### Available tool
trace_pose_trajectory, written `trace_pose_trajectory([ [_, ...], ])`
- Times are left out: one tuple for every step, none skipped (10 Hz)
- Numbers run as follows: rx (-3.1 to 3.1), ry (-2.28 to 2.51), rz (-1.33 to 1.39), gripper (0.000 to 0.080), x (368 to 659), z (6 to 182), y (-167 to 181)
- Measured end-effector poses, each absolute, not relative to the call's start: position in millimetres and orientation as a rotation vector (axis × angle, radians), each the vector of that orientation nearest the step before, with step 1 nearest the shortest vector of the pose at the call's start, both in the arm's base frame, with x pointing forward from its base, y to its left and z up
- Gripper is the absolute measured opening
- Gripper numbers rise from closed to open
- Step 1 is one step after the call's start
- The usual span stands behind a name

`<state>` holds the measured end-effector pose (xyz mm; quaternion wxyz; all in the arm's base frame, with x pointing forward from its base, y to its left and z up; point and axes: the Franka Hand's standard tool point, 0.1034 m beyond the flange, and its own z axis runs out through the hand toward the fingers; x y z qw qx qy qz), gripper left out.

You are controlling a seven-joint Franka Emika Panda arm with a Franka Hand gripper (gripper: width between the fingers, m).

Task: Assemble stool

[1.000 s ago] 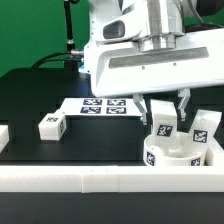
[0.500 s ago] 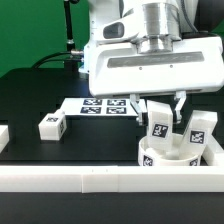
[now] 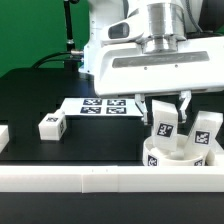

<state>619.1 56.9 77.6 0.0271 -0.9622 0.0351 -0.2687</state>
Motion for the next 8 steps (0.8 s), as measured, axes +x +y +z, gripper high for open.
trace_pose_trajectory([
  [-2.973, 0.105, -0.806, 0.0478, 619, 79.1, 58],
  [-2.970, 0.102, -0.774, 0.0478, 621, 90.7, 58],
  [-2.965, 0.098, -0.774, 0.0591, 623, 102.4, 58],
  [-2.966, 0.094, -0.756, 0.0591, 624, 110.7, 55],
  [-2.964, 0.097, -0.745, 0.0639, 626, 119.1, 53],
  [-2.961, 0.101, -0.736, 0.0647, 629, 124.3, 52],
  [-2.956, 0.107, -0.727, 0.0647, 633, 126.7, 53],
  [-2.957, 0.108, -0.728, 0.0647, 632, 125.3, 53],
])
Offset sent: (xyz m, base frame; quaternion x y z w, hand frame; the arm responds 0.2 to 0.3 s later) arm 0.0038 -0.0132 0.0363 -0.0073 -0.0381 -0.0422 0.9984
